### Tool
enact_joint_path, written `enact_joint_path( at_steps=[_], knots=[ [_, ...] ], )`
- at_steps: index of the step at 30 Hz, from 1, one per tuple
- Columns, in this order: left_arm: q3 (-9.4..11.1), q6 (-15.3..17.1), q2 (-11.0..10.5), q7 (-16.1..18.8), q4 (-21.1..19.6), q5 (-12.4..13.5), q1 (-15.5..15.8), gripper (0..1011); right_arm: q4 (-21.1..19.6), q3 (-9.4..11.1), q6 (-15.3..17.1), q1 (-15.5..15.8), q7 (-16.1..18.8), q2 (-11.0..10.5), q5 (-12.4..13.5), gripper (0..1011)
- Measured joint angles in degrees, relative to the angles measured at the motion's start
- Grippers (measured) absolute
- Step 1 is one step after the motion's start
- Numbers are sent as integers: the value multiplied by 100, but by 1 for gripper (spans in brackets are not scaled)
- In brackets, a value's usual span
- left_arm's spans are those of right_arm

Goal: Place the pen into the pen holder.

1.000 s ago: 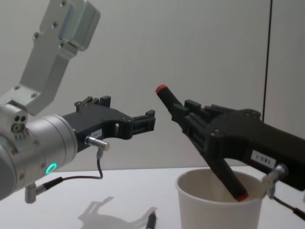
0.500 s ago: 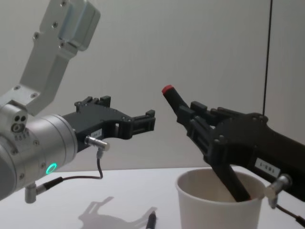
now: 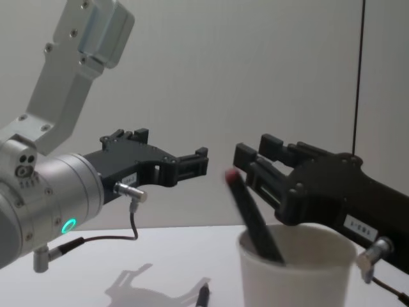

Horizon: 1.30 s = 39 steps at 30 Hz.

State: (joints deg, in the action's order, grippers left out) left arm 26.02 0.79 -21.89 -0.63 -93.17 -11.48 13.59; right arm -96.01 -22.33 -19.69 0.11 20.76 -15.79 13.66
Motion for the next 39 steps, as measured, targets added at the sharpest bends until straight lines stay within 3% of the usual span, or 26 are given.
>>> enact_joint_path(
  at_steps=[12,23,30,39],
  knots=[
    [0,0,0,0,0,0,0,1001,8,-6,-39,9,-23,0,-11,705],
    [0,0,0,0,0,0,0,1001,-51,8,-29,24,-30,-25,-10,991],
    [0,0,0,0,0,0,0,1001,-486,145,142,103,-100,-221,210,1001],
    [0,0,0,0,0,0,0,1001,-1272,534,421,338,-506,-757,738,1001]
  ],
)
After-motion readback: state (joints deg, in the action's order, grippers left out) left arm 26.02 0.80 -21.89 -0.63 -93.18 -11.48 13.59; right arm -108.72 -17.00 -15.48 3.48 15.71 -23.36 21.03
